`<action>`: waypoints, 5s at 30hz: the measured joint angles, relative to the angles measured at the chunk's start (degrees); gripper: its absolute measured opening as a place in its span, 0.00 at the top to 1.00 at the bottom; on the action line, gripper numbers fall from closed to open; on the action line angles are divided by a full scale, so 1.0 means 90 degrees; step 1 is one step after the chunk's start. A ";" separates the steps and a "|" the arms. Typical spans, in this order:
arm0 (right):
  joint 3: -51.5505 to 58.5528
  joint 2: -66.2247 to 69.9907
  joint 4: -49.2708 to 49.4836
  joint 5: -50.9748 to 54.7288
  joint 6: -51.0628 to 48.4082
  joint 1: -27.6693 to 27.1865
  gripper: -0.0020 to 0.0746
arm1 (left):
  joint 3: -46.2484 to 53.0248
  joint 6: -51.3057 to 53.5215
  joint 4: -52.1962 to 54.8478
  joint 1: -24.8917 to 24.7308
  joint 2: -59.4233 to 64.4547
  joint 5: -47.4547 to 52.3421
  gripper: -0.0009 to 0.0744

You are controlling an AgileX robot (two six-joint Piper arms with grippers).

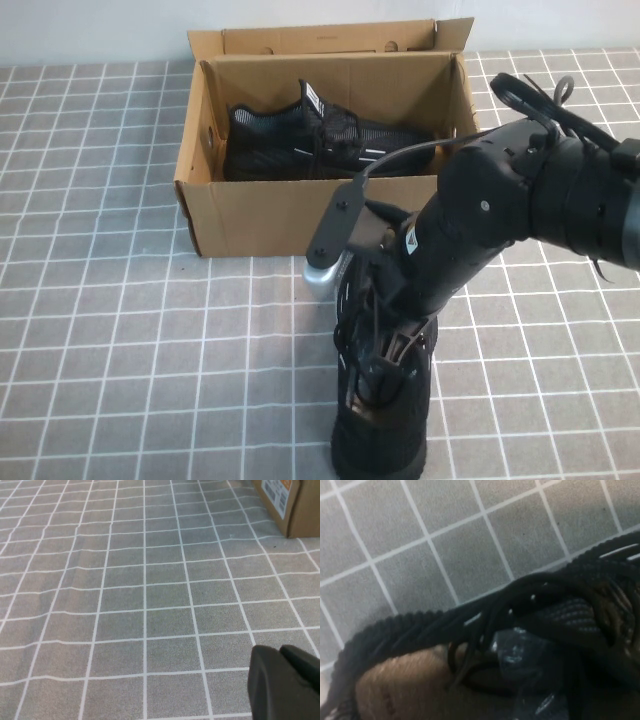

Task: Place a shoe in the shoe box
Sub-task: Pick up the shoe from the table, then hand over the shoe

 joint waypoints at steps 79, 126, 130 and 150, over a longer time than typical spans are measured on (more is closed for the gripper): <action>-0.0340 -0.2627 -0.0285 0.0854 -0.0074 -0.0091 0.98 | -0.5743 0.3159 -0.4168 -0.1016 0.5896 0.2147 0.99; -0.0885 -0.2627 0.1001 0.1550 -0.4007 -0.0550 0.98 | -1.0475 0.8234 -0.5414 -0.2117 1.0819 0.5279 0.98; -0.0885 -0.2627 0.0826 0.1627 -0.4023 -0.0550 0.98 | -1.0475 0.8232 -0.5128 -0.2278 1.0778 0.5279 0.88; -0.0885 -0.2627 0.1037 0.1677 -0.4777 -0.1180 0.98 | -1.0485 0.9018 -0.5691 -0.2474 1.0120 0.5362 0.32</action>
